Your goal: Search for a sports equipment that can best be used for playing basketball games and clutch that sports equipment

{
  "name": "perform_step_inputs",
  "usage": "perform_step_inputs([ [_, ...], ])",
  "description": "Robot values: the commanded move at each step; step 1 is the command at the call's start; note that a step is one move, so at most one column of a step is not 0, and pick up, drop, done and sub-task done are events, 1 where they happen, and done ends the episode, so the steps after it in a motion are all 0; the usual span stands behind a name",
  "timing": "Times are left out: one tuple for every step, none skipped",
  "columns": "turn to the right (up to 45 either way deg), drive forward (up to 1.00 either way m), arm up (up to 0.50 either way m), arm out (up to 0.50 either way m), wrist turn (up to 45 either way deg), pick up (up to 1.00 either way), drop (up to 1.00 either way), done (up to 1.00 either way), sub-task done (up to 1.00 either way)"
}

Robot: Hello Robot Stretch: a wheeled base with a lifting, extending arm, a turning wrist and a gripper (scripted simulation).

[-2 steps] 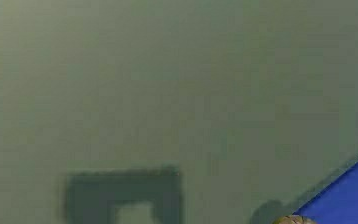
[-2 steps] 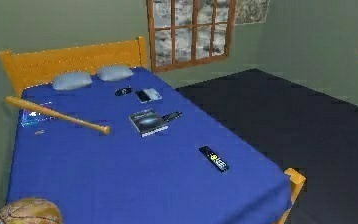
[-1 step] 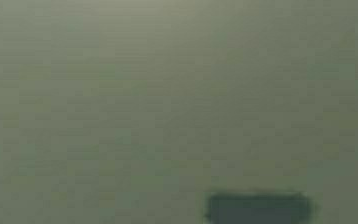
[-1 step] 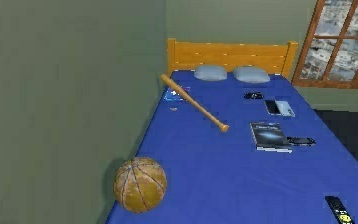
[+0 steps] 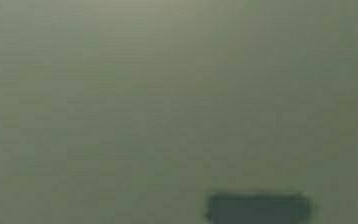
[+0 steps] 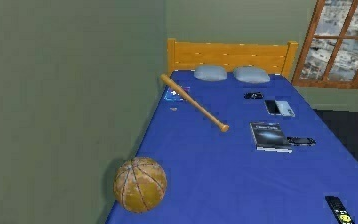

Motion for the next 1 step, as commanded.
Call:
perform_step_inputs([
  [0.0,0.0,0.28,0.0,0.0,0.0,0.0,0.0,0.0],
])
